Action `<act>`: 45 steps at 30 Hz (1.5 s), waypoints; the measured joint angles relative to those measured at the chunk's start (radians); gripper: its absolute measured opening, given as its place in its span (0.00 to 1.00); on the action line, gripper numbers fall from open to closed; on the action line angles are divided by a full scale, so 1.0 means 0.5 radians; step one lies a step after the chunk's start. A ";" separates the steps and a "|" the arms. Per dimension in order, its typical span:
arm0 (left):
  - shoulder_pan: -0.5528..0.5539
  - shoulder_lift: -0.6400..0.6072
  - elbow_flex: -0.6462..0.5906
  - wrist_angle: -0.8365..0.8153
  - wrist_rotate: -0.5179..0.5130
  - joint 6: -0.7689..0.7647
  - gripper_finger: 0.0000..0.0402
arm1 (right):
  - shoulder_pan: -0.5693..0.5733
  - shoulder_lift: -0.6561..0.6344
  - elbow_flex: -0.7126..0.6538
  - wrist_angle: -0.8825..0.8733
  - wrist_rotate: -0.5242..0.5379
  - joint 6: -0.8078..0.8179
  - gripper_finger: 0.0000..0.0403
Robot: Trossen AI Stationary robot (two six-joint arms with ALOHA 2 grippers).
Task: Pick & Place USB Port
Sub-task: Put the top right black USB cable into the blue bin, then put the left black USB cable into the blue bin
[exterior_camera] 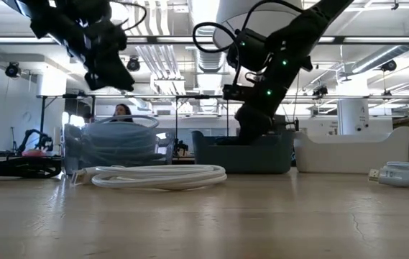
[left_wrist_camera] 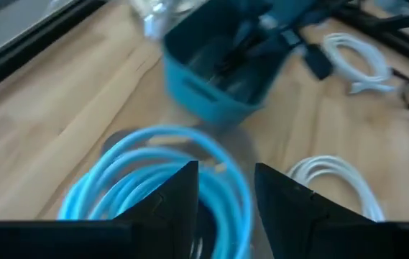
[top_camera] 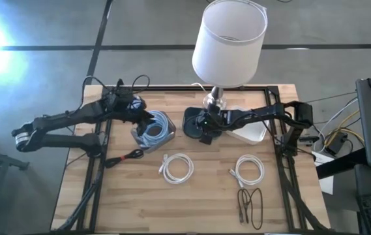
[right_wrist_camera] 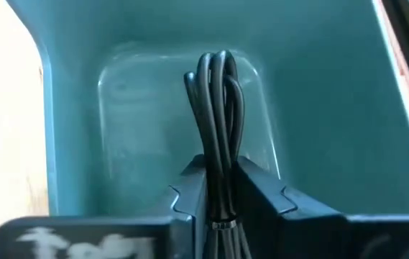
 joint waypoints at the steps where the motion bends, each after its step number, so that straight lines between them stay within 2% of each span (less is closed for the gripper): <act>1: -0.044 -0.006 0.000 0.023 0.000 0.007 0.34 | 0.000 0.001 -0.007 0.004 0.001 -0.004 0.18; 10: -0.552 -0.033 0.000 0.021 -0.009 0.038 0.29 | 0.000 0.003 0.039 -0.010 0.018 -0.008 0.34; 12: -0.678 -0.033 0.000 -0.013 -0.063 0.038 0.28 | 0.002 0.003 0.081 -0.011 0.065 -0.016 0.36; 15: -0.883 -0.034 0.000 -0.116 -0.266 -0.015 0.27 | 0.010 0.003 0.155 -0.025 0.094 -0.015 0.39; 20: -1.196 -0.035 0.000 -0.420 -0.618 -0.358 0.24 | 0.072 0.003 0.296 -0.047 0.097 -0.012 0.41; 25: -1.438 -0.030 -0.009 -0.749 -0.748 -0.810 0.22 | 0.160 0.003 0.414 -0.068 0.096 -0.018 0.41; 31: -1.557 -0.029 -0.131 -0.981 -0.771 -1.207 0.22 | 0.259 0.002 0.477 -0.065 0.091 -0.019 0.41; 39: -1.560 -0.024 -0.406 -1.050 -0.735 -1.271 0.22 | 0.311 0.002 0.437 -0.073 0.091 -0.017 0.41; 45: -1.560 -0.026 -0.603 -0.920 -0.681 -1.351 0.22 | 0.315 0.002 0.428 -0.071 0.091 -0.003 0.41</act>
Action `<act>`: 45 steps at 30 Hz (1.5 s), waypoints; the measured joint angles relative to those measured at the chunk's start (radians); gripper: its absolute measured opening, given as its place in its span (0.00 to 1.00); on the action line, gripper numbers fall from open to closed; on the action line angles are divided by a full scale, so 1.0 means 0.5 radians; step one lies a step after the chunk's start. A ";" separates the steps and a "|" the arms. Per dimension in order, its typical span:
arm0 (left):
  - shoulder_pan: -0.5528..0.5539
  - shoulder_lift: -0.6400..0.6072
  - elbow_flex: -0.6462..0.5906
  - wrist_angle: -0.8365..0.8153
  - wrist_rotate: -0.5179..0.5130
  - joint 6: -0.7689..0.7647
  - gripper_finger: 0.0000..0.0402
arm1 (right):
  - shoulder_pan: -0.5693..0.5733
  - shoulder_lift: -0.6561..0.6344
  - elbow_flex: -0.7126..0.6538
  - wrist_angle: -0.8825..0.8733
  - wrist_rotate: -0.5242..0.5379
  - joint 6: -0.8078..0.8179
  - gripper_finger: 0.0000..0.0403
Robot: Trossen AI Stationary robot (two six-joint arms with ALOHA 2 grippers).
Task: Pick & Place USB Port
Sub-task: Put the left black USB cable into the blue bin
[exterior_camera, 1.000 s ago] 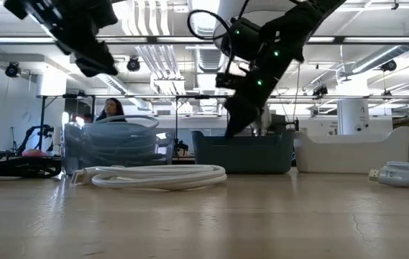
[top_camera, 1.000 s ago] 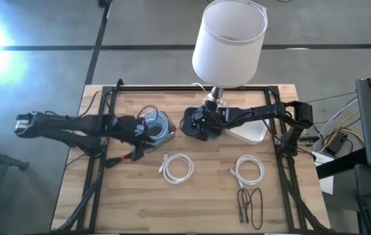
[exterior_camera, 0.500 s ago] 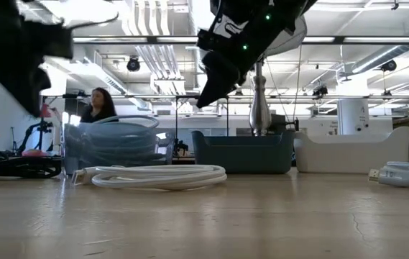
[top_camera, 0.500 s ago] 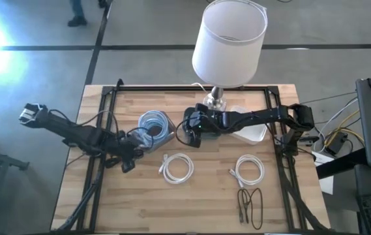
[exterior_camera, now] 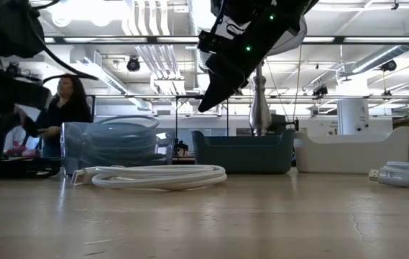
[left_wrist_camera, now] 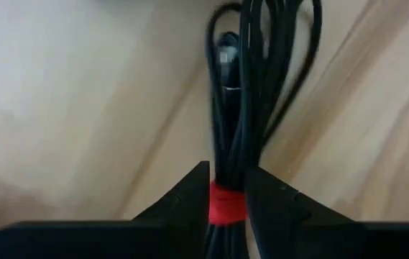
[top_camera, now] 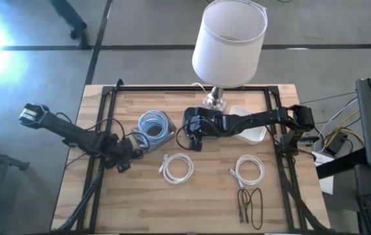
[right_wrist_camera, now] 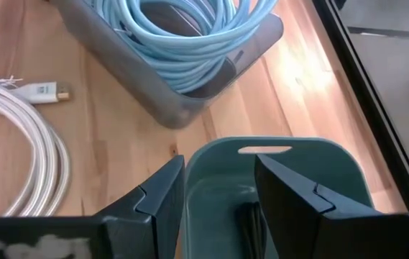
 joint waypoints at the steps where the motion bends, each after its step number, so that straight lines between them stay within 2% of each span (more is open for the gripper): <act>1: 0.000 -0.001 -0.029 0.054 0.027 -0.007 0.22 | 0.002 0.000 0.000 0.001 0.000 -0.001 0.41; 5: 0.001 -0.002 -0.146 0.242 0.088 -0.017 0.22 | 0.002 0.000 0.000 0.001 0.000 -0.001 0.41; 14: 0.001 0.001 -0.171 0.367 0.076 -0.051 0.22 | 0.002 0.000 0.000 0.002 0.001 0.006 0.38; 17: 0.001 0.001 -0.181 0.483 0.055 0.036 0.22 | 0.006 0.000 -0.001 0.002 0.001 0.007 0.37; 20: 0.001 0.001 -0.223 0.654 0.090 0.025 0.18 | 0.021 0.000 -0.001 0.002 0.001 0.039 0.36; 24: 0.000 0.001 -0.283 0.941 0.201 0.046 0.05 | 0.047 0.000 -0.001 -0.016 -0.001 0.141 0.34; 28: 0.000 0.003 -0.287 1.124 0.202 0.056 0.05 | 0.087 -0.001 -0.006 -0.059 -0.023 0.159 0.33; 32: 0.000 0.012 -0.198 1.272 0.080 0.156 0.05 | 0.142 -0.001 -0.011 0.017 -0.298 0.157 0.31; 35: 0.000 0.030 -0.085 1.322 -0.061 0.321 0.05 | 0.185 -0.001 -0.033 0.228 -0.478 0.148 0.30; 40: -0.001 0.121 0.164 1.363 -0.212 0.561 0.05 | 0.238 0.027 -0.040 0.466 -0.524 0.093 0.28; 45: -0.001 0.295 0.359 1.337 -0.239 0.786 0.05 | 0.277 0.055 -0.043 0.539 -0.525 -0.006 0.29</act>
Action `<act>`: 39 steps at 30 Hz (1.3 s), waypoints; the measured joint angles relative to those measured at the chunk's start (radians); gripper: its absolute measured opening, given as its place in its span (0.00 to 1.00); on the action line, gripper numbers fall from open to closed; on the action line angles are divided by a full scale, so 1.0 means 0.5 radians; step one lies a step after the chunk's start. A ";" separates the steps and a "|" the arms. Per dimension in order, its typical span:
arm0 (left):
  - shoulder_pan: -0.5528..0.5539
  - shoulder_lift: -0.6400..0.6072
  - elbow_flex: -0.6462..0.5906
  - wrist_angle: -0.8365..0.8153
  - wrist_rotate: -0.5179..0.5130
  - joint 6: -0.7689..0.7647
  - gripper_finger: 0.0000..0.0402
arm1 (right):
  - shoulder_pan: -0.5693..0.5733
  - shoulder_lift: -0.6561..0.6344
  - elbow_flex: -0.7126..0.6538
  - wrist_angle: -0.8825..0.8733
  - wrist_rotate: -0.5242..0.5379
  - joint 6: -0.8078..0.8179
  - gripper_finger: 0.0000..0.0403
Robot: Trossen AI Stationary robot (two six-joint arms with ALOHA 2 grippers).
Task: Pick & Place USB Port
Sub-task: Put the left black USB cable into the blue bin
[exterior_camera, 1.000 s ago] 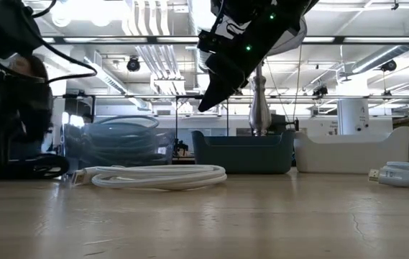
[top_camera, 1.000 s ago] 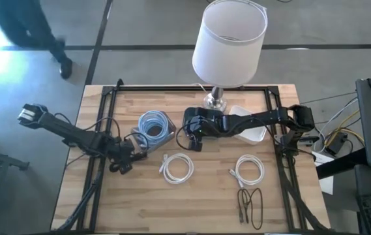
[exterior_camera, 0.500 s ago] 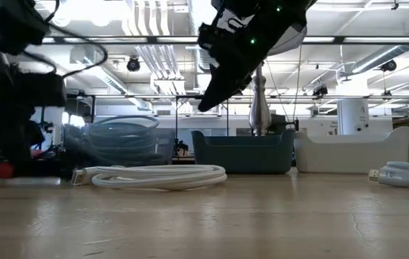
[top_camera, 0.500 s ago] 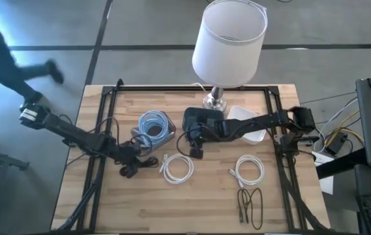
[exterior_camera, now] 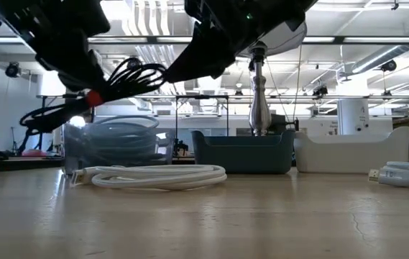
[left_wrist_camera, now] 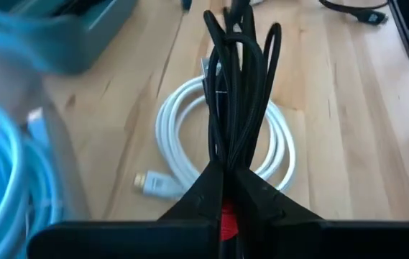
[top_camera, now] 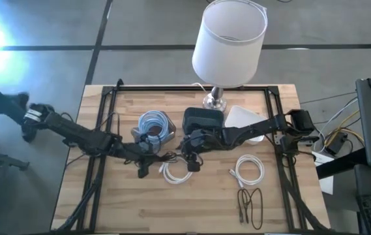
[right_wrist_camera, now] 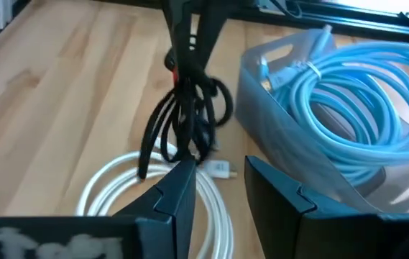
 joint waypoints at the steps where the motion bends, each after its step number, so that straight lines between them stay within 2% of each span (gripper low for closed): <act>1: 0.000 0.039 0.033 0.000 -0.001 0.043 0.05 | 0.005 0.002 0.000 0.006 0.000 -0.012 0.29; 9: 0.000 0.336 0.196 -0.006 0.000 0.239 0.06 | 0.060 0.003 -0.001 0.003 -0.001 -0.116 0.28; 15: 0.000 0.468 0.311 -0.007 -0.001 0.343 0.06 | 0.060 0.007 -0.001 -0.004 -0.001 -0.109 0.24; 25: 0.000 0.500 0.400 -0.025 0.012 0.399 0.06 | 0.061 0.007 -0.001 -0.086 -0.003 -0.102 0.05; 34: 0.000 0.515 0.399 -0.024 0.003 0.390 0.07 | 0.060 0.007 -0.001 -0.090 0.000 -0.095 0.04; 39: -0.002 0.515 0.399 0.000 -0.090 0.391 0.15 | 0.060 0.008 -0.001 -0.088 0.037 0.015 0.04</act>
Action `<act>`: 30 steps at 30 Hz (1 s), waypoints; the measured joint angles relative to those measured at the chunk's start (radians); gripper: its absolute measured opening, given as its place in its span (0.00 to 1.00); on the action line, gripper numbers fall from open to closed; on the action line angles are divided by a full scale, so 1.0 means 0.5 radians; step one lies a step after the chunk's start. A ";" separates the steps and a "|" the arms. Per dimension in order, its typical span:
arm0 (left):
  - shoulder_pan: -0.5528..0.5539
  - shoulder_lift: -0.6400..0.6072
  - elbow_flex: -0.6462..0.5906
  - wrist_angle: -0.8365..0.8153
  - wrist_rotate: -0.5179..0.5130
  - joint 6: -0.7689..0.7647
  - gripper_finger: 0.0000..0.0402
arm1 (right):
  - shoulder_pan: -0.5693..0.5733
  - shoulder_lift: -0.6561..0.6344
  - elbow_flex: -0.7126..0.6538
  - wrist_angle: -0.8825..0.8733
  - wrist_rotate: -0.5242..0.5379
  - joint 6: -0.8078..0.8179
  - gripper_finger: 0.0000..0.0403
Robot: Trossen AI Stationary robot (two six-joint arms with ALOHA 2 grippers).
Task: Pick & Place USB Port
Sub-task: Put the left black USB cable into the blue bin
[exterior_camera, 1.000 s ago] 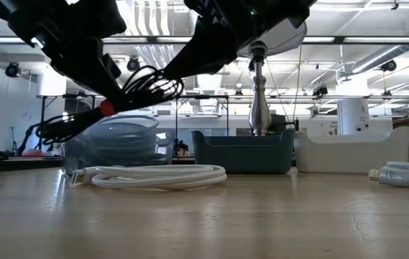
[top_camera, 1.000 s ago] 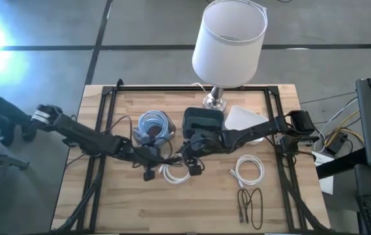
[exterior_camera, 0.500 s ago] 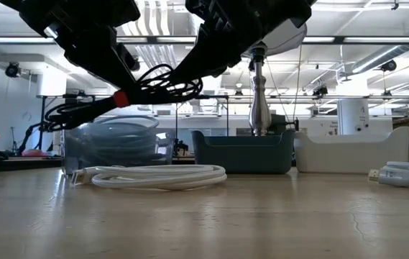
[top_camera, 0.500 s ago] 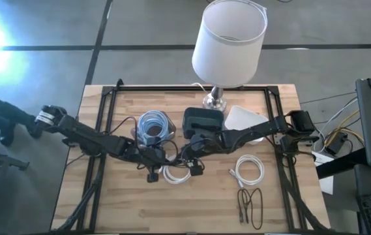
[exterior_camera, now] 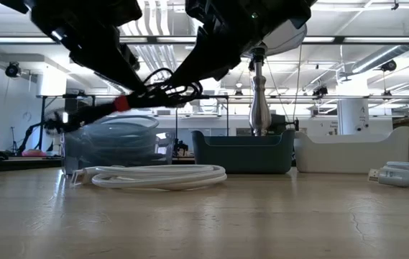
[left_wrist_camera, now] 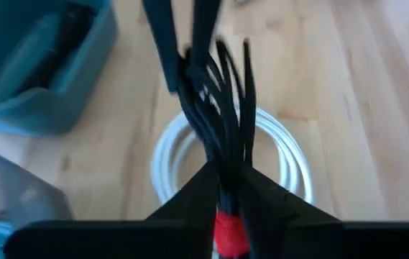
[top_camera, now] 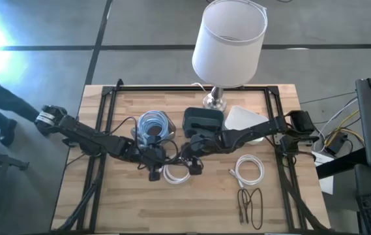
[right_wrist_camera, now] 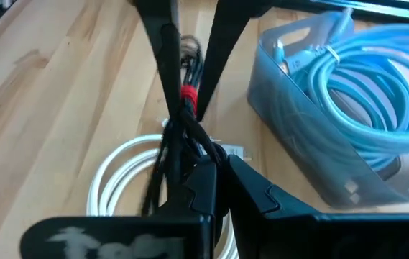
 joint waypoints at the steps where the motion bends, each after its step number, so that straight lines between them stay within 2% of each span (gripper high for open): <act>1: 0.000 0.000 0.000 0.007 -0.037 -0.001 0.18 | -0.001 0.001 0.000 -0.002 0.003 0.032 0.04; 10: 0.002 0.000 0.000 -0.021 -0.327 -0.001 0.35 | 0.010 0.003 0.006 -0.229 0.001 0.144 0.03; 15: 0.002 0.000 0.000 -0.022 -0.333 -0.001 0.39 | 0.005 -0.045 0.012 -0.337 0.023 0.318 0.03; 19: 0.002 0.000 -0.002 -0.022 -0.333 -0.002 0.39 | 0.004 -0.182 0.013 -0.577 0.065 0.313 0.03; 22: 0.002 0.000 -0.003 -0.022 -0.333 -0.003 0.38 | 0.005 -0.327 0.014 -0.766 0.243 0.324 0.03; 28: 0.002 0.000 -0.004 -0.019 -0.332 -0.006 0.38 | -0.002 -0.612 0.003 -1.128 0.825 0.420 0.03; 30: 0.002 0.000 -0.004 -0.014 -0.332 -0.006 0.38 | -0.017 -0.682 -0.003 -1.239 0.925 0.486 0.03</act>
